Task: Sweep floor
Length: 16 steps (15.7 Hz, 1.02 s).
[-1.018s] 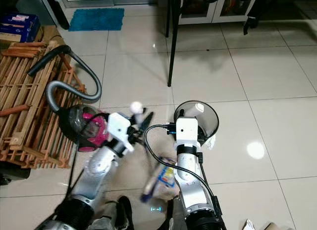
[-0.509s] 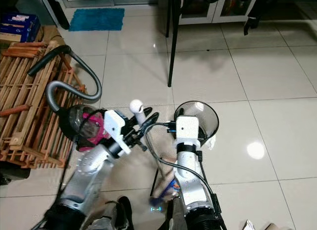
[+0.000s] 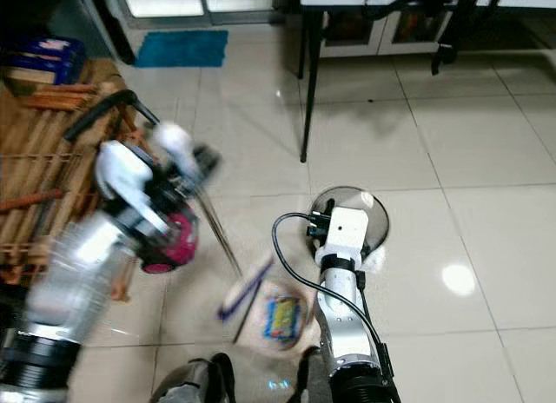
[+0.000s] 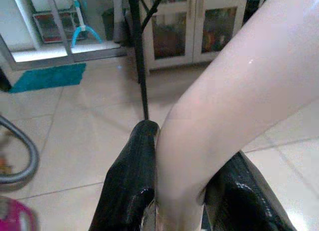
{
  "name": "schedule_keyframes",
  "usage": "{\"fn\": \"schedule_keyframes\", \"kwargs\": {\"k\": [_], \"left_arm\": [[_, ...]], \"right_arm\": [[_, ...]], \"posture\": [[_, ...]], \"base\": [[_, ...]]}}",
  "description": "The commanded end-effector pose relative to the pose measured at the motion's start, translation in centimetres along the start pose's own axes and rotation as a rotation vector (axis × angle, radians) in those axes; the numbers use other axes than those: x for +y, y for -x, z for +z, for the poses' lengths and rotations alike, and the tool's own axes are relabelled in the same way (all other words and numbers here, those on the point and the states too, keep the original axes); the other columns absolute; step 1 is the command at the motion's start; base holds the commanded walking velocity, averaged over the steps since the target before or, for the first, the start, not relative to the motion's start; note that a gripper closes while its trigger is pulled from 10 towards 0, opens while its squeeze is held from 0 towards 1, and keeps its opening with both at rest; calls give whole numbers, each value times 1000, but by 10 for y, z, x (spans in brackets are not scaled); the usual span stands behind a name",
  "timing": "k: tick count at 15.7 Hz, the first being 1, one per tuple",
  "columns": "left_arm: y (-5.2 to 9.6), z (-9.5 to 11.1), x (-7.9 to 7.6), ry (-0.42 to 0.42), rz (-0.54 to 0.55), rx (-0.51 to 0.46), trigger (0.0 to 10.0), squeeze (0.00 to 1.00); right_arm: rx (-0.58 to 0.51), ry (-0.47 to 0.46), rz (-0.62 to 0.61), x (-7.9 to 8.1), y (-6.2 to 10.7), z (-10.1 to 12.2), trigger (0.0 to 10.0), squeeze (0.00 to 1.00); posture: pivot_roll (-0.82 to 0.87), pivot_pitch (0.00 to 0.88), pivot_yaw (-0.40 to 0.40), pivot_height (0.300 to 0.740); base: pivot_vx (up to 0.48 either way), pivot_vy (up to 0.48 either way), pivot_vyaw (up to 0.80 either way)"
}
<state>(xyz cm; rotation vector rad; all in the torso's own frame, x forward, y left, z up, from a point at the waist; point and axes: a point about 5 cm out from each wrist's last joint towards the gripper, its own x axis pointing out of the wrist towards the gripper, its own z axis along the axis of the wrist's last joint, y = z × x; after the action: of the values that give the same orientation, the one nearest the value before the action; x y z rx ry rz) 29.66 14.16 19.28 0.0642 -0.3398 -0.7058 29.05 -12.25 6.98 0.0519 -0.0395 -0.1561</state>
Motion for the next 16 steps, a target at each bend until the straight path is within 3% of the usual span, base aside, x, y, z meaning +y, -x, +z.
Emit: {"fn": "schedule_keyframes", "kwargs": {"k": [1,6,11,13,16], "left_arm": [[9,15,13,-42,36,-8,10000,0],[54,28,38,-210,193,132,10000,0],[69,12,21,-130,262,205,10000,0],[73,-9,5,-81,315,275,10000,0],[73,-22,-3,-80,360,313,10000,0]], "right_arm": [[-13,-42,13,3,-5,5,10000,0],[-48,-110,33,5,-17,18,10000,0],[-96,-165,73,11,-29,42,10000,0],[-151,-215,80,9,-41,73,10000,0],[-182,-175,112,6,-50,99,10000,0]], "posture": [[-6,62,78,740],[21,0,60,740],[9,0,47,740],[-10,0,41,740],[-20,0,40,740]], "base": [[0,0,0],[0,0,0],[0,0,0],[0,0,0],[0,0,0]]}}
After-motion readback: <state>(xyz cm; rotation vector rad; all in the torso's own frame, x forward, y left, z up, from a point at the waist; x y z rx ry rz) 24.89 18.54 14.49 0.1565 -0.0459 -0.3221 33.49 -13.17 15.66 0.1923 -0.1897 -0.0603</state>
